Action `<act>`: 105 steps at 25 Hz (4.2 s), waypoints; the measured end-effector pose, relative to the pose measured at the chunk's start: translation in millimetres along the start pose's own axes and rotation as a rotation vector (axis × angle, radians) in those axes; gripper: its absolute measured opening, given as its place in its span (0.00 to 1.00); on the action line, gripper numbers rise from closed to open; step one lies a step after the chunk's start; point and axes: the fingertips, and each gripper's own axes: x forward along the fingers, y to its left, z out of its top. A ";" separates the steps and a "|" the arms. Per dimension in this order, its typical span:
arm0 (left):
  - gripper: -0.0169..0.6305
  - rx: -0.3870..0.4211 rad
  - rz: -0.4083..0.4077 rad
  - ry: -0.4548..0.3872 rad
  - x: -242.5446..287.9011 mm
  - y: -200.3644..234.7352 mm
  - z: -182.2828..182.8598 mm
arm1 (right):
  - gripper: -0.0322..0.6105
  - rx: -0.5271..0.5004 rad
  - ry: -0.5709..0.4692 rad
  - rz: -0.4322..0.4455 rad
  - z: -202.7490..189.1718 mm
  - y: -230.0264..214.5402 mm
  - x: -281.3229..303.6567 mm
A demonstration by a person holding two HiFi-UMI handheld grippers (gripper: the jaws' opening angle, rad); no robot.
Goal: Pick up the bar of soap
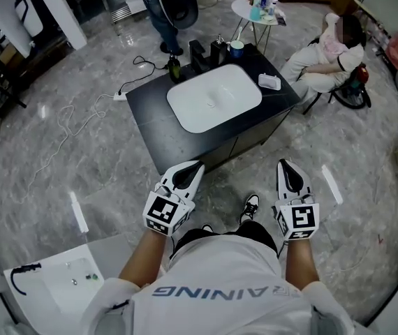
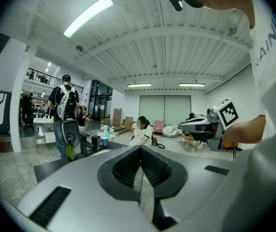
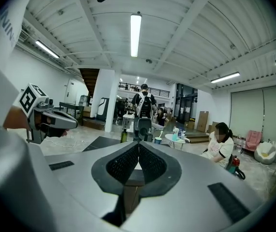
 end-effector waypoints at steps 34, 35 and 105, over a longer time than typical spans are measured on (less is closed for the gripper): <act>0.03 0.015 0.113 0.065 321.4 -26.6 65.6 | 0.07 0.133 0.013 0.103 -59.2 -306.5 124.9; 0.03 0.015 0.110 0.063 322.9 -24.7 66.3 | 0.07 0.129 0.008 0.099 -56.6 -308.1 126.2; 0.03 -0.305 0.601 0.196 324.6 157.2 -40.5 | 0.37 -0.593 0.825 0.823 -245.4 -214.4 477.6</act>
